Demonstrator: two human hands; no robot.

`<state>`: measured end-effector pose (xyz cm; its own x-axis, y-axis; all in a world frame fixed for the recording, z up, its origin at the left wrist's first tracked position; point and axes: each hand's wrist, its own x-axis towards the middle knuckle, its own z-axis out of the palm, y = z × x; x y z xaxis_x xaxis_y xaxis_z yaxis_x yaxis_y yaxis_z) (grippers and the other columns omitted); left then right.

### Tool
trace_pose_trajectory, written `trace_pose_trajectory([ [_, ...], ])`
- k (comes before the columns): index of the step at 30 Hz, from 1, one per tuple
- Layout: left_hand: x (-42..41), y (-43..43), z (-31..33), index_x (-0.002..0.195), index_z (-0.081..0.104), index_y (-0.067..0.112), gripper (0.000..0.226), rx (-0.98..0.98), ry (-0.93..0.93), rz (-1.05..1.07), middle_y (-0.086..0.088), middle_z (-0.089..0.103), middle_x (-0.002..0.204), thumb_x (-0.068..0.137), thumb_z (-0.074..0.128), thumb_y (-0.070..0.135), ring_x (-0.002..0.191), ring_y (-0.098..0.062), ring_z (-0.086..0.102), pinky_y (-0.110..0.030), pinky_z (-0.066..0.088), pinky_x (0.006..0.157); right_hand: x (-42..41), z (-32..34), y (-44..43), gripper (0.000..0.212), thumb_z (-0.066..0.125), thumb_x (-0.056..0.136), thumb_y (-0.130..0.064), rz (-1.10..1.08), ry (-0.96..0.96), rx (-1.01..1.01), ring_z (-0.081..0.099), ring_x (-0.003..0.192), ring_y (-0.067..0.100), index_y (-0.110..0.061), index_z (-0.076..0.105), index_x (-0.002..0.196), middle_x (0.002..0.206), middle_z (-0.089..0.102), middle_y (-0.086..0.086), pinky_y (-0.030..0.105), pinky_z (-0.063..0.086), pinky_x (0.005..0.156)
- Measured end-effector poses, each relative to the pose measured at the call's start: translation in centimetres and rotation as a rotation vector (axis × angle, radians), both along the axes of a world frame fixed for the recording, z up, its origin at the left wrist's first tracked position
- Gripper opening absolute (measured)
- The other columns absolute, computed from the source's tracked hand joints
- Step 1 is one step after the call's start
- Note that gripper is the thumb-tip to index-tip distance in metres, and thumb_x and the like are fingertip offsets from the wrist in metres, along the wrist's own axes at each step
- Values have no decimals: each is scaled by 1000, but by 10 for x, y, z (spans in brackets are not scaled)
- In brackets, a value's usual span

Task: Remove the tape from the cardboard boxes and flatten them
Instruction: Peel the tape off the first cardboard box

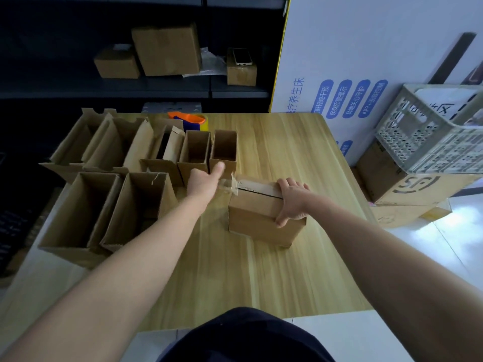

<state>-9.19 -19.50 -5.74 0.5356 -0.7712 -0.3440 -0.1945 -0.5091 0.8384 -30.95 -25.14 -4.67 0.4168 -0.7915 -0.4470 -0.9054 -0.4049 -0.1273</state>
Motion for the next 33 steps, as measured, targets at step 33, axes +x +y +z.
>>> trace_pose_trajectory([
  [33,-3,-17,0,90,61,11,4,-138,69,254,-1,60,88,90,60,8,92,-22,61,-30,52,77,10,9,0,118,86,53,-36,-180,-627,43,41,112,17,-25,14,146,125,30,-7,34,45,91],
])
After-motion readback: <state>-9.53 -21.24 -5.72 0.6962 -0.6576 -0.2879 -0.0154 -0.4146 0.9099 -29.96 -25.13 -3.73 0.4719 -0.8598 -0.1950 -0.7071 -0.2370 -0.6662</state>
